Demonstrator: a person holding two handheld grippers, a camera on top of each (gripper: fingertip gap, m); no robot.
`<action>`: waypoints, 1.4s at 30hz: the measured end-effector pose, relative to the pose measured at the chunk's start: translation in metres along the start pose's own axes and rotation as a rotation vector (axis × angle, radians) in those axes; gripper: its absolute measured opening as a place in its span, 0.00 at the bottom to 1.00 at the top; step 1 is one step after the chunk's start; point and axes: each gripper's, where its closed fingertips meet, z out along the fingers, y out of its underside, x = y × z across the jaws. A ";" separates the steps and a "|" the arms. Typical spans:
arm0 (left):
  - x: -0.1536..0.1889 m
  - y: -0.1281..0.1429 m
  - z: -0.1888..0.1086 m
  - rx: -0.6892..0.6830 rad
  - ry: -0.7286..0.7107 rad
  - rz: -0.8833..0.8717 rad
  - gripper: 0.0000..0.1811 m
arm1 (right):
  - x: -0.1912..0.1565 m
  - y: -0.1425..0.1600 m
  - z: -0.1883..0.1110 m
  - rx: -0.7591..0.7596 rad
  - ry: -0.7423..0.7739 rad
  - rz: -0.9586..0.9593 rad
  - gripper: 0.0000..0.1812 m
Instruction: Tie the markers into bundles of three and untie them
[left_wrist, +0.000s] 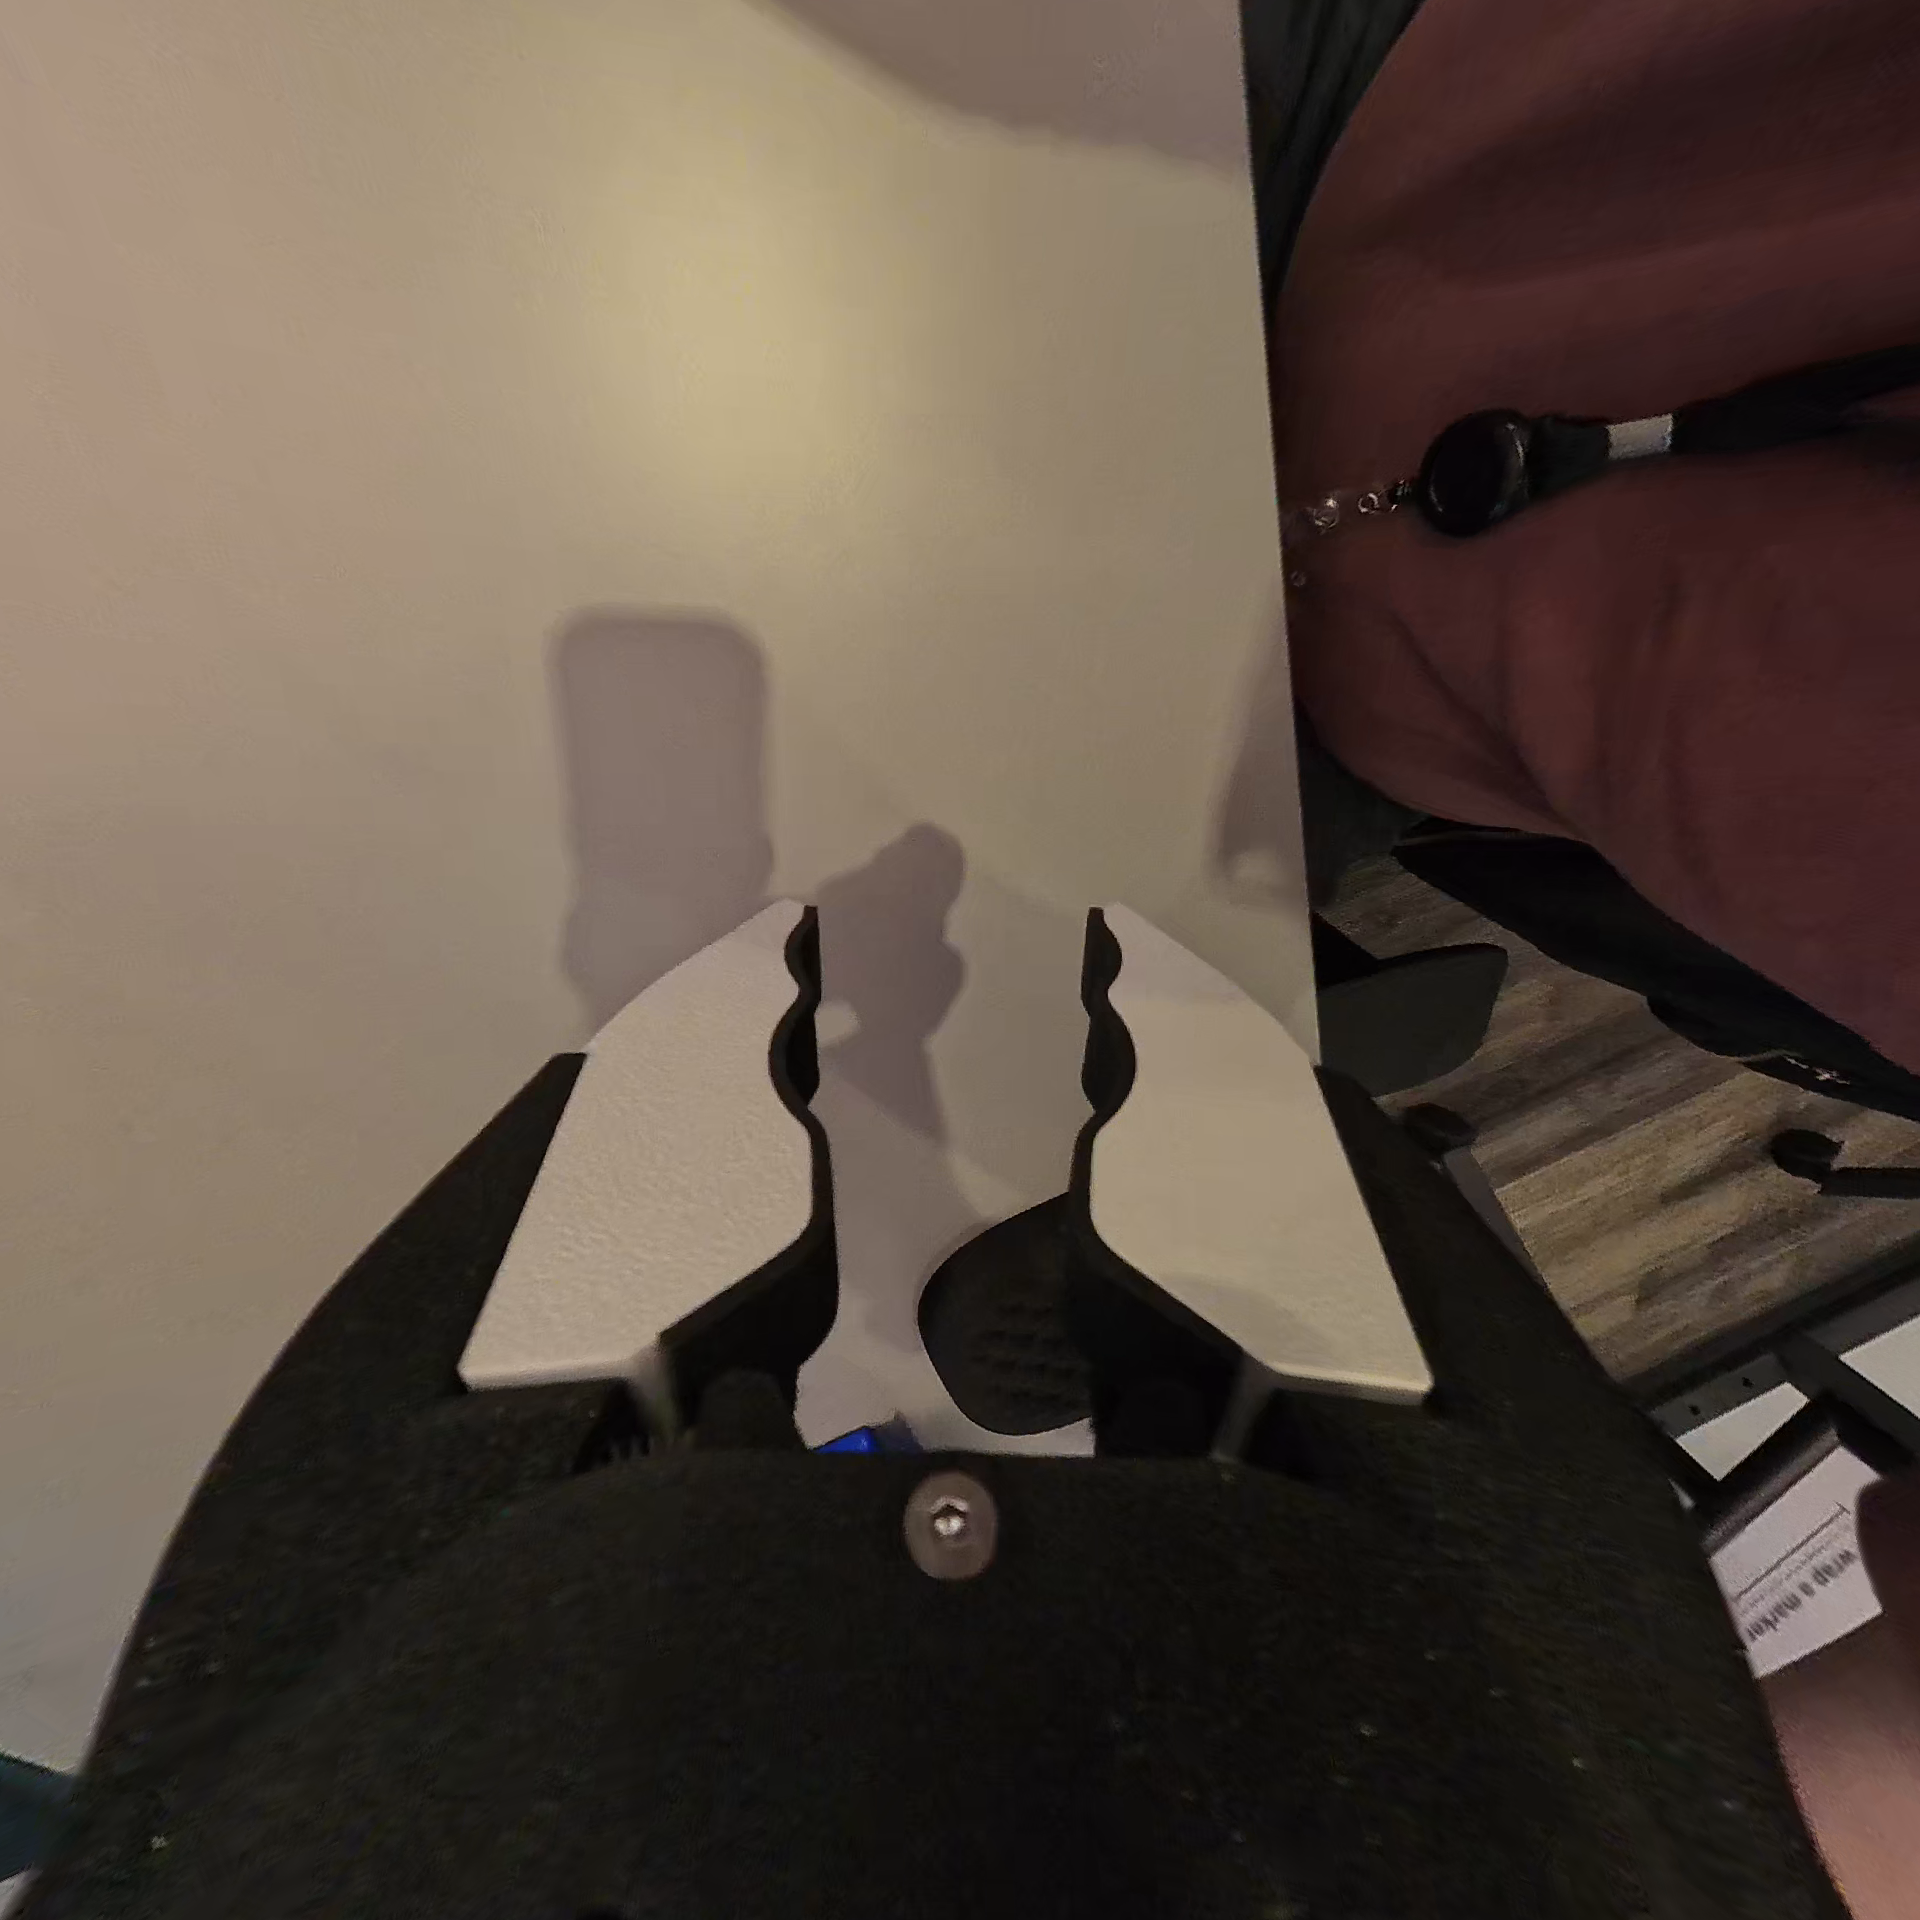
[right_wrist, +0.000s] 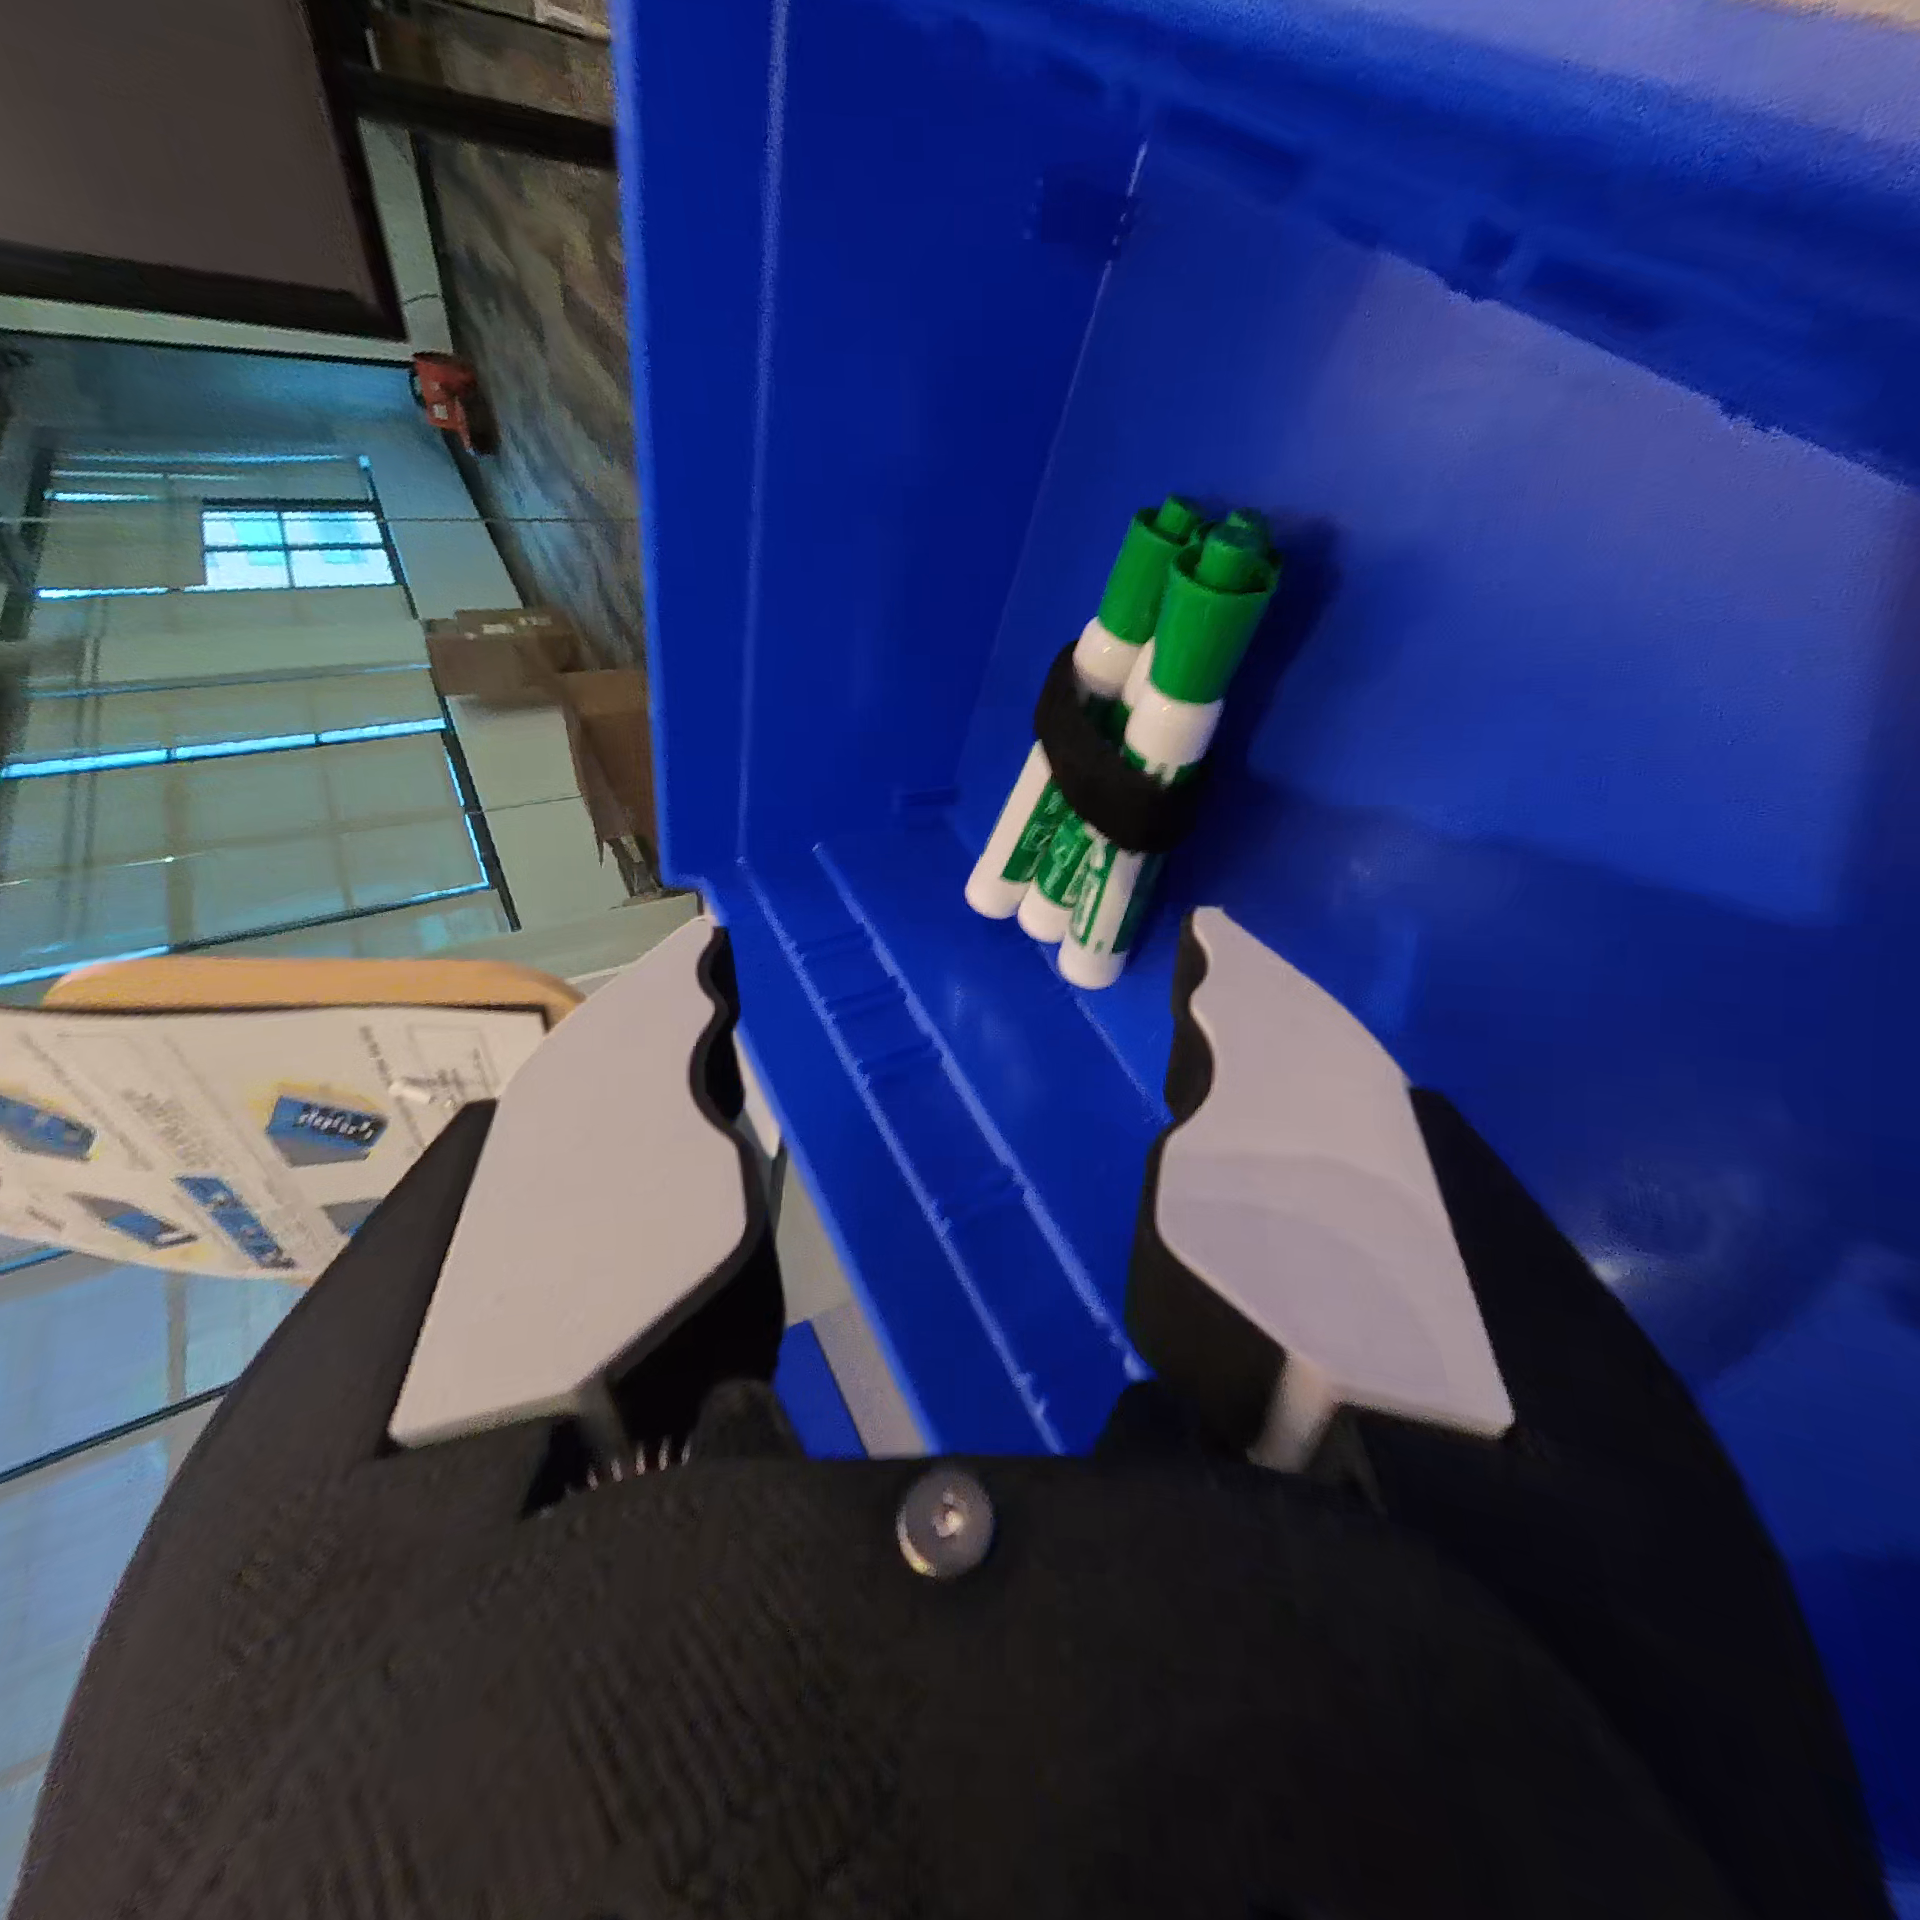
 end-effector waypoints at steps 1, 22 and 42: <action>0.002 -0.002 -0.001 0.003 -0.001 0.009 0.27 | -0.007 0.002 -0.006 -0.008 -0.016 -0.009 0.46; 0.007 0.105 -0.213 0.779 -0.948 -0.308 0.28 | -0.224 0.232 -0.184 0.254 -1.211 -1.540 0.31; -0.005 0.361 -0.093 0.476 -0.857 -0.646 0.14 | -0.208 0.359 -0.097 -0.171 -1.566 -1.603 0.17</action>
